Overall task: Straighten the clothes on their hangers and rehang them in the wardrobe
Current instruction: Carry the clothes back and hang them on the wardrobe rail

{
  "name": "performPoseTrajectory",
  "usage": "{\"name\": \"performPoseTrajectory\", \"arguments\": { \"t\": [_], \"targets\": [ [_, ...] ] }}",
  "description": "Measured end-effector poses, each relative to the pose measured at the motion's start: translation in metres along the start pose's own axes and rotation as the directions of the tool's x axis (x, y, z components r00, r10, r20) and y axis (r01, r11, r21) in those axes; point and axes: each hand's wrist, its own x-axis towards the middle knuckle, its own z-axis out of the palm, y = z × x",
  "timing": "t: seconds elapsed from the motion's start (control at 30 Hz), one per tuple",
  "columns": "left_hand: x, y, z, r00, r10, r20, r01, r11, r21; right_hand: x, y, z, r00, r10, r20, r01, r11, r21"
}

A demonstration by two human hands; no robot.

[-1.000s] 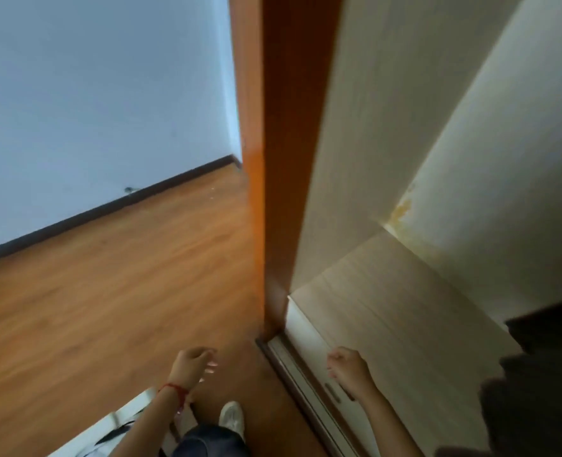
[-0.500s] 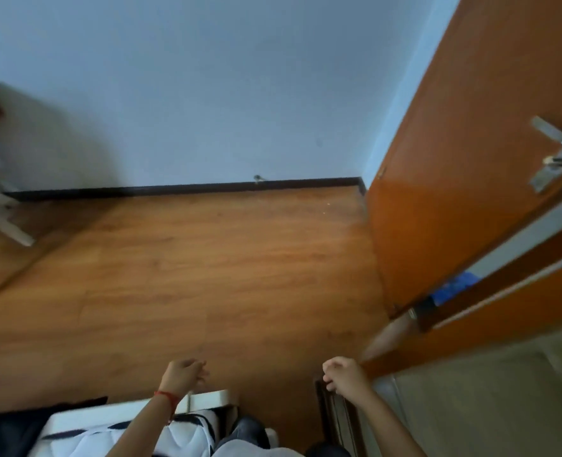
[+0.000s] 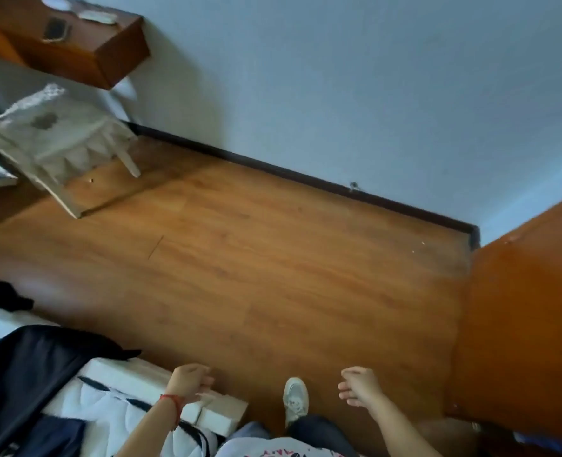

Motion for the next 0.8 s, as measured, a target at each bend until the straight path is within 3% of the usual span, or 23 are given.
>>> {"name": "performPoseTrajectory", "arguments": {
  "t": [0.23, 0.57, 0.8],
  "targets": [
    [0.016, 0.026, -0.026, 0.985, -0.122, -0.120, 0.093, 0.971, -0.220, 0.044, -0.127, -0.013, 0.989, -0.138, 0.050, 0.145, 0.964, -0.224],
    [0.069, 0.061, -0.090, 0.930, -0.331, -0.161, 0.187, 0.802, -0.567, 0.088, -0.345, 0.105, 0.927, -0.300, 0.225, 0.367, 0.848, -0.383],
    [0.120, 0.164, -0.195, 0.932, -0.263, -0.249, 0.040, 0.759, -0.650, 0.090, -0.483, 0.201, 0.901, -0.332, 0.279, 0.428, 0.783, -0.452]
  ]
}}
